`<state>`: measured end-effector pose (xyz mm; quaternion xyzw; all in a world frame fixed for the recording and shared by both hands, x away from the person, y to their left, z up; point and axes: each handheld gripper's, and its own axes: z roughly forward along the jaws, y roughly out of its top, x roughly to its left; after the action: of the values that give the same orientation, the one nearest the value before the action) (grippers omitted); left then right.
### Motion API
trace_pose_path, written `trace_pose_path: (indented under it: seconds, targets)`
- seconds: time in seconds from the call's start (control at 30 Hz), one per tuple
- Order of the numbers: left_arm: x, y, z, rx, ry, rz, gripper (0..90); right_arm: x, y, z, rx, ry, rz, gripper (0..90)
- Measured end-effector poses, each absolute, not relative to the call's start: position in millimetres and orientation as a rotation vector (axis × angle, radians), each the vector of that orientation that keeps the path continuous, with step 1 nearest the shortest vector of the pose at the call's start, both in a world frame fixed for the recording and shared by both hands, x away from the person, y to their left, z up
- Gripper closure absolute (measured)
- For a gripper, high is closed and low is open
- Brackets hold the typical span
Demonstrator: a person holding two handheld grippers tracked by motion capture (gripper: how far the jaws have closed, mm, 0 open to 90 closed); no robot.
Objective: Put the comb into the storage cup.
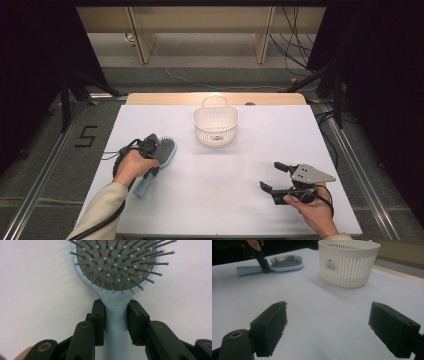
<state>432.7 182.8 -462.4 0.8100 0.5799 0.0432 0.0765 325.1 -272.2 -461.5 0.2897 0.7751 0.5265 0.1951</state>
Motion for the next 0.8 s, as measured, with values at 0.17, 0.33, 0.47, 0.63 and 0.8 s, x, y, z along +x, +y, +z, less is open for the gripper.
trace_pose_path:
  seconds: [0.17, 0.33, 0.47, 0.63, 0.8]
  targets:
    - [432.3, 182.3, -462.4, 2.428, 1.738, 0.135, 69.2, 325.0, -272.2, -461.5, 0.811, 2.173, 1.475, 15.7]
    - [432.1, 182.6, -462.5, 2.425, 1.737, 0.135, 69.4, 325.1, -272.2, -461.6, 0.812, 2.173, 1.475, 15.7]
    - [432.0, 182.7, -462.5, 2.422, 1.738, 0.134, 69.5, 324.9, -272.1, -461.5, 0.811, 2.174, 1.475, 15.7]
    - [431.3, 183.1, -462.8, 2.412, 1.736, 0.136, 69.5, 325.0, -272.3, -461.5, 0.811, 2.173, 1.476, 15.7]
    - [430.7, 183.7, -462.8, 2.412, 1.729, 0.138, 69.6, 325.0, -272.5, -461.5, 0.810, 2.172, 1.476, 15.6]
